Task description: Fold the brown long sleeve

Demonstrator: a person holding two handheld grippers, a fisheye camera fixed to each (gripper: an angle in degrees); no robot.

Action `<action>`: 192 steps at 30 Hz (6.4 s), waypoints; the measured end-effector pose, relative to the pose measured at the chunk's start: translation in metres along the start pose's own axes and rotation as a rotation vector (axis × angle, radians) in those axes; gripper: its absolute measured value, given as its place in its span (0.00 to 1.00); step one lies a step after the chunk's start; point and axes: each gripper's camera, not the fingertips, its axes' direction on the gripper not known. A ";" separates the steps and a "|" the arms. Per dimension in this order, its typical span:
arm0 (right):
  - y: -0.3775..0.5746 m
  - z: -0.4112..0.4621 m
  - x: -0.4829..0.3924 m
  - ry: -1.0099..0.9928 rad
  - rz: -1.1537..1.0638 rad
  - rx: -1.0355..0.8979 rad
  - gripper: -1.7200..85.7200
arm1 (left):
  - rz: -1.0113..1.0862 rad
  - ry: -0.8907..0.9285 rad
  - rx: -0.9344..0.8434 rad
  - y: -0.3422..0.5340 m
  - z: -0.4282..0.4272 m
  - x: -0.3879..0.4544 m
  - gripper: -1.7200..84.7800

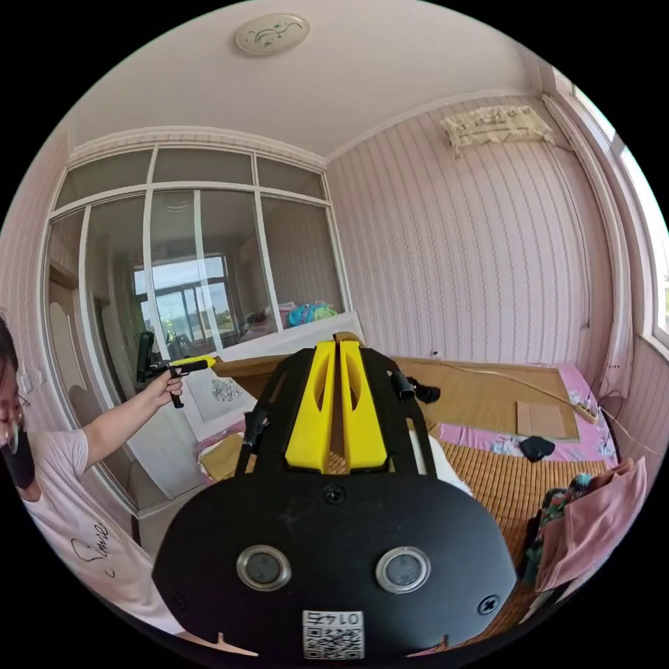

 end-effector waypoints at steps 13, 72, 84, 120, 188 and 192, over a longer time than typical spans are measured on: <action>0.339 0.160 0.076 -0.006 0.491 -0.687 0.02 | -0.194 0.039 -0.595 0.304 0.242 0.036 0.01; 0.274 0.059 0.244 0.671 0.588 -0.855 0.02 | 0.511 0.672 -0.759 0.044 0.827 0.418 0.08; 0.333 0.064 0.194 0.726 0.649 -0.957 0.02 | 0.612 0.735 -0.877 0.056 0.888 0.479 0.01; 0.371 -0.006 0.217 0.877 0.955 -0.744 0.01 | 0.633 0.434 -0.764 -0.009 0.969 0.556 0.01; 0.324 0.111 0.226 0.861 0.722 -1.052 0.04 | 0.520 0.591 -0.781 -0.013 0.903 0.559 0.08; 0.298 0.164 0.219 0.869 0.563 -1.138 0.09 | 0.443 0.435 -0.791 -0.033 0.917 0.501 0.10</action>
